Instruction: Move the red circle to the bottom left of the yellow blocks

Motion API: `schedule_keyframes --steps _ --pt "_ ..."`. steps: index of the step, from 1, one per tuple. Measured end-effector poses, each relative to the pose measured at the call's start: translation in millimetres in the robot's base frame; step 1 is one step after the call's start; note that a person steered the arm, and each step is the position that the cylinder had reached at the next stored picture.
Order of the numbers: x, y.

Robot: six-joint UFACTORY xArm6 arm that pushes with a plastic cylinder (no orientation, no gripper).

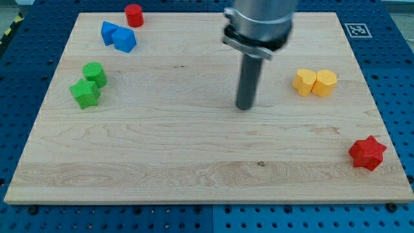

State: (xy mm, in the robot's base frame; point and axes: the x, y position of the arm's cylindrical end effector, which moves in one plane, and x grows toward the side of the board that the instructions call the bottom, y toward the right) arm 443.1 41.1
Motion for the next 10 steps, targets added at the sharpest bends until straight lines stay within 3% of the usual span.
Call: schedule_keyframes --steps 1,3,5,7,9,10 --pt "-36 -66" --pt "-52 -91" --pt "-84 -168" --pt "-125 -283" --pt "-252 -322" --pt "-251 -321"
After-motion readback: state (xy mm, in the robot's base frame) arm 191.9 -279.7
